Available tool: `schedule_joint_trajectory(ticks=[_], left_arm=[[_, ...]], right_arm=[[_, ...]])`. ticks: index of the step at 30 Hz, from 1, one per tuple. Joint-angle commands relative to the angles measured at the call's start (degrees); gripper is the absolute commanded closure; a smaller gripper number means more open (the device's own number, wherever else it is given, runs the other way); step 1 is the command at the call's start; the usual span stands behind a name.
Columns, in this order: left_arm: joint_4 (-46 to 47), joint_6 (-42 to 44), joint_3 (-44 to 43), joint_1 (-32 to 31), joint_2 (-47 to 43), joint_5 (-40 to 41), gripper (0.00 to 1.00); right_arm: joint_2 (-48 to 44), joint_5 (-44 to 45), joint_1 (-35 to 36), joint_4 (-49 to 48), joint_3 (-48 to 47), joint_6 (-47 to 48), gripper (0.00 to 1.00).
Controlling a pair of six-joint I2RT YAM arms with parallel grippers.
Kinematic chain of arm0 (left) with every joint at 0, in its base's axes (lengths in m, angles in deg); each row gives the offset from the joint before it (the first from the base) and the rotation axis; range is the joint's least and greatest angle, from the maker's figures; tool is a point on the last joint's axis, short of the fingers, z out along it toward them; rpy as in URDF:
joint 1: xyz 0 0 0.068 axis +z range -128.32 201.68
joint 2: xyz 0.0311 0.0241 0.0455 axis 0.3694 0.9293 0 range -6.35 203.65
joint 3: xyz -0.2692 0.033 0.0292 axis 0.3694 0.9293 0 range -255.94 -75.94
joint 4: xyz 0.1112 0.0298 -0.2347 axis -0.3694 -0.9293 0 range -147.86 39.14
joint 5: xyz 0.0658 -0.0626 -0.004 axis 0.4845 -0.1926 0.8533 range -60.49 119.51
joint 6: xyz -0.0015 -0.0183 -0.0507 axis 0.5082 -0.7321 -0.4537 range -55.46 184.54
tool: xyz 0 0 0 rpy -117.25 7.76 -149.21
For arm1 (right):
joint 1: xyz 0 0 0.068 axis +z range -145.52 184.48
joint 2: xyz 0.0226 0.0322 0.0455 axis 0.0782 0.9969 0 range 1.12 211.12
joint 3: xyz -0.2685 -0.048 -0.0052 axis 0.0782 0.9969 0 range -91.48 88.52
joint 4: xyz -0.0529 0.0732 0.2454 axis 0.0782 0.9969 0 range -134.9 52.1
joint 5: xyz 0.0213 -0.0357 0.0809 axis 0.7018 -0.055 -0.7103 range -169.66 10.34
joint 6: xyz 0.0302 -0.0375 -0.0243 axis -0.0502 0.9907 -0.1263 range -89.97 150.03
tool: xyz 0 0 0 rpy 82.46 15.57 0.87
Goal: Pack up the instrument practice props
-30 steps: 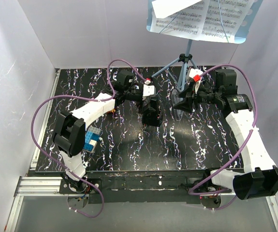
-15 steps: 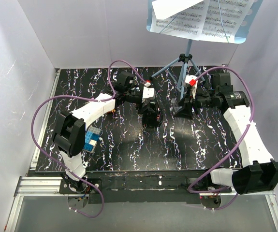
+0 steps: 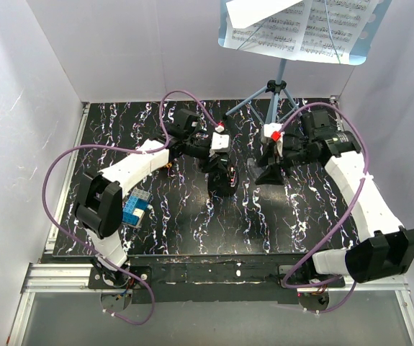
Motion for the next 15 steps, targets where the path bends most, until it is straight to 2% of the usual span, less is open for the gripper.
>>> schedule_joint_trajectory(ticks=[1, 4, 9, 13, 14, 15], left_arm=[[-12.3, -0.1, 0.4, 0.0, -5.6, -1.1, 1.0], [-20.4, 0.8, -0.4, 0.9, -6.8, -2.0, 1.0], [-30.9, 1.4, -1.7, 1.8, -7.7, 2.0, 1.0], [-25.2, -8.3, 4.4, 1.8, -13.5, 5.9, 1.0], [-22.9, -10.6, 6.5, 1.8, -15.1, 7.3, 1.0], [-22.0, -12.2, 7.6, 1.8, -16.6, 8.4, 0.95]], right_arm=[[2.4, -2.3, 3.6, 7.2, -1.3, 13.2, 0.99], [2.9, -4.1, 5.3, 3.3, 1.0, 13.4, 0.99], [-1.1, -3.8, 8.8, -18.6, 11.1, 0.4, 0.99], [-4.2, -1.1, 12.4, -43.7, 21.9, -14.1, 0.99], [-4.0, -0.9, 13.3, -47.8, 23.3, -16.3, 0.99], [-3.7, -0.6, 14.0, -49.4, 23.7, -17.2, 0.99]])
